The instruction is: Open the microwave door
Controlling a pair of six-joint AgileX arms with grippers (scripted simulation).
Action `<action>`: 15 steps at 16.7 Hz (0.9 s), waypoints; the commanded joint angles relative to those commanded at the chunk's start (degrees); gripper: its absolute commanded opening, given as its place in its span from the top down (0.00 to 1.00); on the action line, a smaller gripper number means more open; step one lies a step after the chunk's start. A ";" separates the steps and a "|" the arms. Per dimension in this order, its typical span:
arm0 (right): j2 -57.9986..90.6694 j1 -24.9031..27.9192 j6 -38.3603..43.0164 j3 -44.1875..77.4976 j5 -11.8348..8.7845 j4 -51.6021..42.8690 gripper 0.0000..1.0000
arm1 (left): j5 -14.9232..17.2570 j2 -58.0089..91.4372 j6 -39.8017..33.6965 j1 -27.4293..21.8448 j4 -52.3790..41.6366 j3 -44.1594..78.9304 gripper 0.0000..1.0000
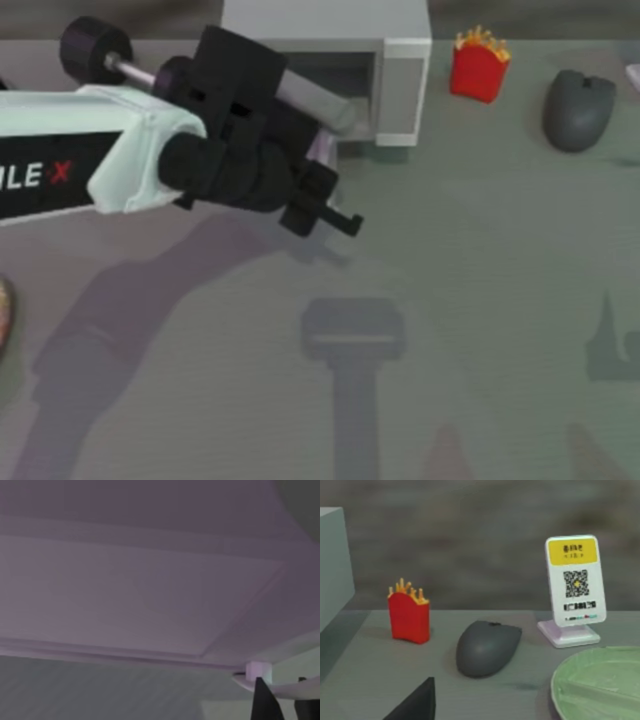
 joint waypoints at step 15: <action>0.00 0.00 0.00 0.00 0.00 0.00 0.00 | 1.43 -0.70 2.23 1.17 -0.12 -0.76 1.00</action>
